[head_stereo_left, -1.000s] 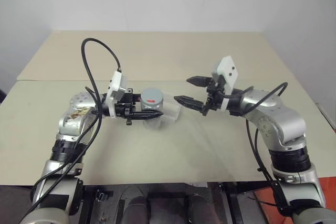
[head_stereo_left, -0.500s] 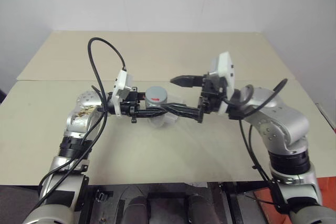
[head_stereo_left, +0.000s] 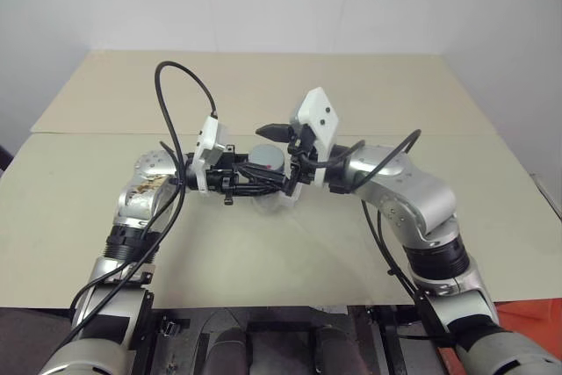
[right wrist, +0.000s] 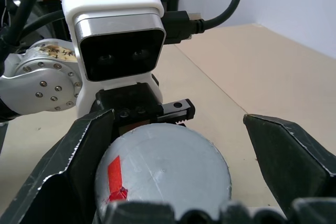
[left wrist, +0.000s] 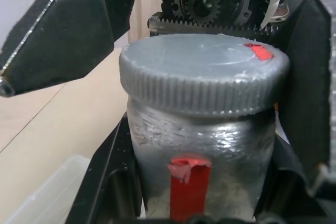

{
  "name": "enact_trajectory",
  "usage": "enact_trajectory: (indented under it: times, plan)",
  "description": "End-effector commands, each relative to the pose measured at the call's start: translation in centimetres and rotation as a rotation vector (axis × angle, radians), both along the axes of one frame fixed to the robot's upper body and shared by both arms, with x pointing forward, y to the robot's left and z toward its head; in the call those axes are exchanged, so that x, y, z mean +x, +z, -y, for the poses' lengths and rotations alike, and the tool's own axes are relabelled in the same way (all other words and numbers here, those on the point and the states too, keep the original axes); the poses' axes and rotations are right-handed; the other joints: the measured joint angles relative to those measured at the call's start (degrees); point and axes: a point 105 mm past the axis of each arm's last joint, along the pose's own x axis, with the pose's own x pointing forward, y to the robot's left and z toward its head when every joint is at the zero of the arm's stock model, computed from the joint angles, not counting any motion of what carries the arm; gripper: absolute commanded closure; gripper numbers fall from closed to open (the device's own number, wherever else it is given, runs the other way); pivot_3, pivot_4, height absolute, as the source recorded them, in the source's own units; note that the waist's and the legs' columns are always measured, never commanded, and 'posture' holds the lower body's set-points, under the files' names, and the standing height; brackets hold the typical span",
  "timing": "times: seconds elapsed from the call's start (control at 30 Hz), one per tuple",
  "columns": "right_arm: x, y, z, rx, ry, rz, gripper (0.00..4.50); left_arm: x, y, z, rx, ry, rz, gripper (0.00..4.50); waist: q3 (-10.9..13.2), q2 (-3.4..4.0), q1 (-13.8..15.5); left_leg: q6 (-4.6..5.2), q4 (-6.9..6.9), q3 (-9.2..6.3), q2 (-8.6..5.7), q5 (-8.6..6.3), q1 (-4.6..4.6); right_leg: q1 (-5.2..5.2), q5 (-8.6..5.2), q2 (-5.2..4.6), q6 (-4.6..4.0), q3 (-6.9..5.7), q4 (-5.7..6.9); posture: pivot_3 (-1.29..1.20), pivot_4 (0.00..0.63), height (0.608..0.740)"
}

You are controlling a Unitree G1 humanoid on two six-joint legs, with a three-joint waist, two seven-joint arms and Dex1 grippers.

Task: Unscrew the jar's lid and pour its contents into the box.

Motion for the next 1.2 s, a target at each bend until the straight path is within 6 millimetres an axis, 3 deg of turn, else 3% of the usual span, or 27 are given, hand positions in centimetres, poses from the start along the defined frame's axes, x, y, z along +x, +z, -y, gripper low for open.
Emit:
enact_trajectory:
  times: [0.03,0.4,0.53,0.67,0.87,1.07,1.2]
  plan:
    - [1.0,0.7,1.8,0.011,-0.082,0.029,0.02,-0.3,1.2,-0.2,0.000,-0.016,0.052,2.42,0.00,0.00,0.02,0.00,0.00,0.00,0.00,0.00,0.00,0.00,0.00,0.00,0.00,0.00,0.00,0.00,0.150,0.740]
    - [1.8,0.4,8.1,0.000,-0.215,0.022,0.02,-0.7,1.1,-0.7,0.006,-0.010,0.052,2.42,0.00,0.00,0.04,0.00,0.00,0.00,0.00,0.00,0.01,0.01,0.00,0.00,0.00,0.00,-0.09,0.00,0.150,0.740]
    - [1.1,0.0,10.3,-0.009,-0.239,0.011,0.02,-0.8,1.0,-0.7,0.006,-0.011,0.053,2.42,0.00,-0.01,0.62,0.00,0.01,0.00,-0.04,0.00,-0.03,0.05,0.00,-0.04,0.00,-0.02,-0.18,0.00,0.150,0.740]
    - [0.0,-0.6,11.3,-0.029,-0.224,0.003,0.02,-0.9,1.0,-0.8,0.007,-0.012,0.053,2.42,0.00,-0.01,0.20,0.01,-0.01,0.01,0.00,-0.01,-0.02,0.01,0.00,0.00,0.00,0.00,-0.17,0.00,0.150,0.740]
    - [-1.3,-0.6,10.5,-0.049,-0.152,0.016,0.02,-0.6,0.7,-0.6,0.006,-0.005,0.044,2.42,0.00,-0.01,-0.02,0.01,-0.01,0.00,0.00,-0.01,0.03,0.03,0.00,0.01,0.00,0.03,-0.15,0.00,0.150,0.740]
    - [-3.5,1.2,6.9,0.019,0.016,0.052,0.02,0.0,0.4,-0.1,-0.007,0.006,0.040,2.42,0.00,-0.01,-0.03,0.01,0.00,-0.01,-0.01,-0.01,0.02,0.03,0.00,0.00,0.00,0.03,-0.15,0.00,0.150,0.740]
    - [-3.6,2.1,4.5,0.055,0.065,0.058,0.02,0.1,0.6,0.2,-0.014,0.001,0.041,2.42,0.00,-0.01,0.02,0.01,0.00,-0.03,0.00,-0.01,0.02,0.04,0.00,0.00,0.00,0.02,-0.14,0.00,0.150,0.740]
